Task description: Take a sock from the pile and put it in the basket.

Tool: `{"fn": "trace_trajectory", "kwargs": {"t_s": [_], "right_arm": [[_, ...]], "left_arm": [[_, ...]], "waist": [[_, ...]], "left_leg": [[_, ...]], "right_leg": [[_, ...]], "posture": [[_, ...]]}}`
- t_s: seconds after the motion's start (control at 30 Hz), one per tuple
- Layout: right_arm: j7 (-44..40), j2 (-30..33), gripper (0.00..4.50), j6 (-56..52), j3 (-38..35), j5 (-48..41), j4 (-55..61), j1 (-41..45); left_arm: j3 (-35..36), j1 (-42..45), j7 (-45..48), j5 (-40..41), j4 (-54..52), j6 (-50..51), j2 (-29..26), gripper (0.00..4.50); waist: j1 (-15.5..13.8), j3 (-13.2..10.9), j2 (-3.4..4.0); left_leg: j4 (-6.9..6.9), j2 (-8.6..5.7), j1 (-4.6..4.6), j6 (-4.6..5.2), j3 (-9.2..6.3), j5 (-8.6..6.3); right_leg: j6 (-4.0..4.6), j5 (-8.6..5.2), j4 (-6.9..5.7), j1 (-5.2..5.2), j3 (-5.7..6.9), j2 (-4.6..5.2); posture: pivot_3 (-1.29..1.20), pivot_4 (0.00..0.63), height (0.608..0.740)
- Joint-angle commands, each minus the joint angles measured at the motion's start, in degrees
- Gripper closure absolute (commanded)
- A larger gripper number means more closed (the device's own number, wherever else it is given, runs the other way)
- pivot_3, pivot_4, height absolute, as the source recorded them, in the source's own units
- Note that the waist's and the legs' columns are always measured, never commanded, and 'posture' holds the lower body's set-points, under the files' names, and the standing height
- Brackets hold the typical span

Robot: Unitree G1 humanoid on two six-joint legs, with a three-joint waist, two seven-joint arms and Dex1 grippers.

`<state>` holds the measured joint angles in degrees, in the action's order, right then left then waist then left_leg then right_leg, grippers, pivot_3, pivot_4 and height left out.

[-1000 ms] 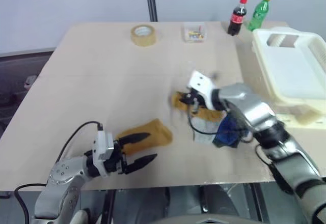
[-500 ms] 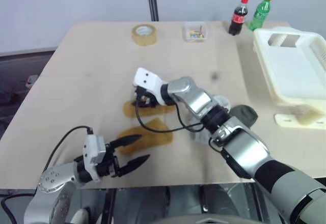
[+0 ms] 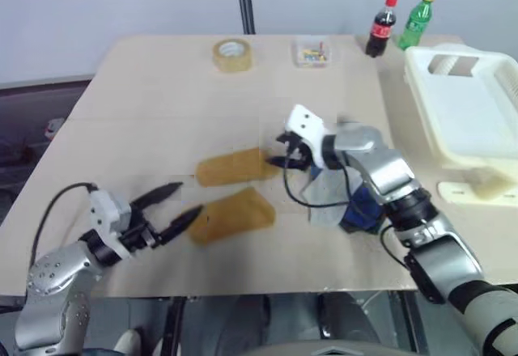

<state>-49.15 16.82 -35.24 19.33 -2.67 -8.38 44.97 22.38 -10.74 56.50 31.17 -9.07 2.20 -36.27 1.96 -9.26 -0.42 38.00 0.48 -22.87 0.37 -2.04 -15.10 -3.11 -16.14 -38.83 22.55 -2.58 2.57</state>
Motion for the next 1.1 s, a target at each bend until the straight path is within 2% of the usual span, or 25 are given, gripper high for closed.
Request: {"fn": "trace_trajectory", "kwargs": {"t_s": [0.03, 0.17, 0.37, 0.6, 0.77, 1.1], "right_arm": [[1.06, 1.81, 1.68, -2.75, -1.65, -0.52, 5.04, -1.83], [3.24, 2.09, 1.68, -7.17, -2.1, -1.59, 7.92, -5.49], [9.43, -4.6, 1.68, -11.66, -3.57, -3.37, 9.11, -5.68], [13.18, -8.85, 1.68, -12.68, -2.4, -3.1, 4.35, -4.89], [12.89, -10.82, 1.68, -14.31, -2.17, -5.02, 4.79, -5.0], [14.59, -14.04, 1.68, -12.67, 0.6, -3.71, 1.0, -2.87]], "left_arm": [[-0.74, 3.15, -3.32, -3.02, 2.44, 0.36, -0.58, 1.01], [-5.32, 9.84, -4.58, -6.38, 7.66, 2.32, -0.74, 1.01], [-8.49, 18.1, -9.54, -13.89, 18.5, 3.1, -2.38, 1.01], [-9.76, 20.39, -9.76, -16.08, 22.5, 2.84, -2.97, 1.01], [-11.36, 21.1, -9.63, -18.25, 24.05, 2.42, -3.13, 1.01], [-12.92, 20.9, -8.82, -17.64, 23.07, 3.29, -1.95, 1.01]], "waist": [[0.4, -0.01, -0.02], [0.86, -0.04, -0.03], [0.64, -0.05, -0.07], [0.46, -0.04, -0.09], [0.45, -0.04, -0.08], [0.43, -0.04, -0.08]], "left_leg": [[0.01, -0.02, 0.0, 0.0, 0.02, 0.0], [-0.01, 0.07, -0.01, 0.0, 0.1, 0.0], [0.02, 0.1, 0.01, -0.01, 0.06, 0.0], [0.01, 0.09, -0.06, -0.01, 0.05, 0.0], [0.02, 0.08, -0.03, -0.02, 0.03, 0.0], [0.02, 0.09, 0.0, -0.02, 0.02, 0.01]], "right_leg": [[0.0, 0.0, -0.01, 0.0, -0.03, 0.0], [-0.01, 0.01, -0.03, 0.1, -0.15, -0.22], [0.0, 0.01, -0.12, 0.1, -0.14, -0.34], [0.0, 0.01, -0.03, 0.12, -0.12, -0.13], [0.0, 0.01, -0.1, 0.11, -0.1, -0.12], [0.0, 0.01, -0.11, 0.09, -0.09, -0.12]], "posture": [[0.0, 0.15, 0.74], [0.0, 0.15, 0.74], [0.0, 0.15, 0.74], [0.0, 0.15, 0.74], [0.0, 0.15, 0.74], [0.0, 0.15, 0.74]]}}
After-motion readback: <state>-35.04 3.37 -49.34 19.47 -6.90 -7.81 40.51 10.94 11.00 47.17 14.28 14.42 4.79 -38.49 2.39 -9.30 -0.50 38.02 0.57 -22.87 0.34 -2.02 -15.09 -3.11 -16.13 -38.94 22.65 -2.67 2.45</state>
